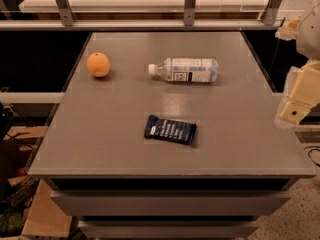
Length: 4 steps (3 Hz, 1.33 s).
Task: Place blue plastic bottle upright
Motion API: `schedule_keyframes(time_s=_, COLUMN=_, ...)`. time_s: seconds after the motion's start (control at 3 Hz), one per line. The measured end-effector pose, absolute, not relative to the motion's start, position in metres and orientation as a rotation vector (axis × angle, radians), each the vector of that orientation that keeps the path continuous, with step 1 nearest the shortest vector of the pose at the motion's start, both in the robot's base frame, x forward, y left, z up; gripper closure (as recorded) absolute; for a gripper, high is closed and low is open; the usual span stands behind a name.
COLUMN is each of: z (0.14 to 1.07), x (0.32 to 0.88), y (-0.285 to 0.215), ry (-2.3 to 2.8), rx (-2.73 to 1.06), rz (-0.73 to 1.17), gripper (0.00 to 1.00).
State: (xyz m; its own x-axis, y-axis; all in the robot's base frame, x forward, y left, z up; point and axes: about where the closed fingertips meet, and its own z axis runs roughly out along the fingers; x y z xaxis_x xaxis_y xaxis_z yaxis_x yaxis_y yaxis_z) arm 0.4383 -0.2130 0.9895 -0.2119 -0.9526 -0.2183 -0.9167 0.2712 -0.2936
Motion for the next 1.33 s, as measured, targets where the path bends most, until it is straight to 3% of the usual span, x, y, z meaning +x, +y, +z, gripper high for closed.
schedule_keyframes(time_s=0.67, z=0.992, x=0.448, y=-0.205, ry=2.162, rx=-1.729, rz=-0.154, gripper=0.0)
schedule_keyframes(time_s=1.33, z=0.993, x=0.51, y=-0.155, ry=1.961, rx=-1.955, rz=-0.184, gripper=0.0)
